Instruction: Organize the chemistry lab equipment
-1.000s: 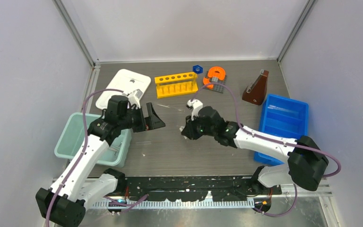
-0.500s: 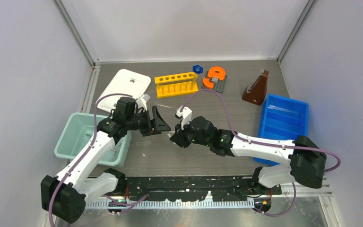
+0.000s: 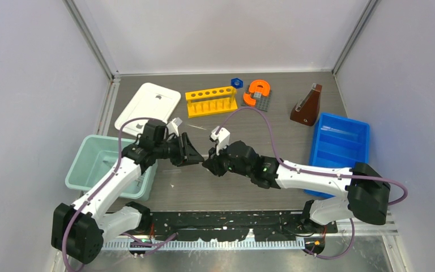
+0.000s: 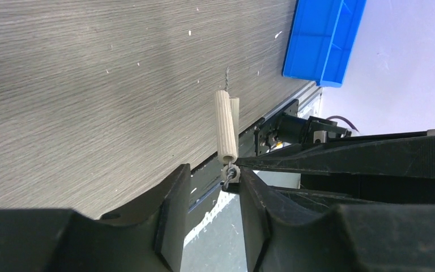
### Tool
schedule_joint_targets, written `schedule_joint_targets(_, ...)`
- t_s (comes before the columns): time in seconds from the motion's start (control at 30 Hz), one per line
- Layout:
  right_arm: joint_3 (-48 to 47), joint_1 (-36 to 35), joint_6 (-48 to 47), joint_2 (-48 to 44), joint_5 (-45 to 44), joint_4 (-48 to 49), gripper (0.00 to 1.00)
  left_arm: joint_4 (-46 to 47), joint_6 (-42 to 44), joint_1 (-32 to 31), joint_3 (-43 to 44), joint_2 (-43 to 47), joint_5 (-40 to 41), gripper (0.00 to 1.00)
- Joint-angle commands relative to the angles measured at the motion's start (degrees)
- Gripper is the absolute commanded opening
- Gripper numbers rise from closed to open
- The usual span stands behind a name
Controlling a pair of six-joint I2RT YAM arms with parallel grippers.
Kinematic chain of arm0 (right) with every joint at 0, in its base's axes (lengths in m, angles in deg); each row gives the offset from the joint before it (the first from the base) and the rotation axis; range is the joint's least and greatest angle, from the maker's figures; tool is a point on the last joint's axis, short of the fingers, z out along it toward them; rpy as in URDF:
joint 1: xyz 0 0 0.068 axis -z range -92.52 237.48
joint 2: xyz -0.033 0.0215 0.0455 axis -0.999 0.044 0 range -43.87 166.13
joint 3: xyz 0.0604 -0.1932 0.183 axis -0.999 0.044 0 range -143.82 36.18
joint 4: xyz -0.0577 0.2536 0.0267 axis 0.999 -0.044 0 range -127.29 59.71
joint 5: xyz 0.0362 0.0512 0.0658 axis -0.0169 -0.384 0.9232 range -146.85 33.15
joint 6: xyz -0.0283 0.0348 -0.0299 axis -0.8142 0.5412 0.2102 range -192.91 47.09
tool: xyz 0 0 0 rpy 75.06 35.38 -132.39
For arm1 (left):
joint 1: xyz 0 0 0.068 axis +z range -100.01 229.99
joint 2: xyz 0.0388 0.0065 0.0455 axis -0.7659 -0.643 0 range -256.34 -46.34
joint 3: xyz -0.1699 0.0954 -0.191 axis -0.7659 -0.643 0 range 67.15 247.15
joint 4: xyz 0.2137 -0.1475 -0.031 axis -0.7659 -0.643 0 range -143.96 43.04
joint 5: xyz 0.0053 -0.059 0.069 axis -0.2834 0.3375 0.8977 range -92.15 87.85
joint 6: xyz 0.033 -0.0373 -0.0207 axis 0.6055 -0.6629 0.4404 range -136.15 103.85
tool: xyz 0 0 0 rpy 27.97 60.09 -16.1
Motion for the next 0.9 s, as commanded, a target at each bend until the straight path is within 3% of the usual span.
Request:
schedule_joint_targets(0.0,-2.47,-0.56,-0.33,0.9,-0.75,5.14,0.15,3.96,-1.15,-0.22,-1.0,-0.51,-2.19,0.35)
schedule_joint_targets(0.2,-2.01,-0.57,-0.61,2.55,0.15,5.61,0.19,4.78,-1.57,-0.22,-0.9,-1.38,-2.69,0.14)
schedule_joint_targets(0.3,-1.28,-0.61,-0.64,2.64,0.06,5.86,0.27,4.9,-1.7,-0.22,-0.81,-1.38,-1.73,0.01)
schedule_joint_targets(0.63,3.56,-0.61,0.25,-3.06,-7.93,6.48,0.68,-1.9,1.21,-0.22,3.54,2.03,6.74,0.0)
schedule_joint_targets(0.73,5.59,-0.61,1.69,-6.47,-11.25,8.18,0.85,-7.25,4.9,-0.22,6.8,4.99,14.71,0.0)
schedule_joint_targets(0.87,7.05,-0.6,3.02,-9.13,-14.29,7.77,0.99,-14.3,10.03,-0.22,13.02,8.89,26.86,0.0)
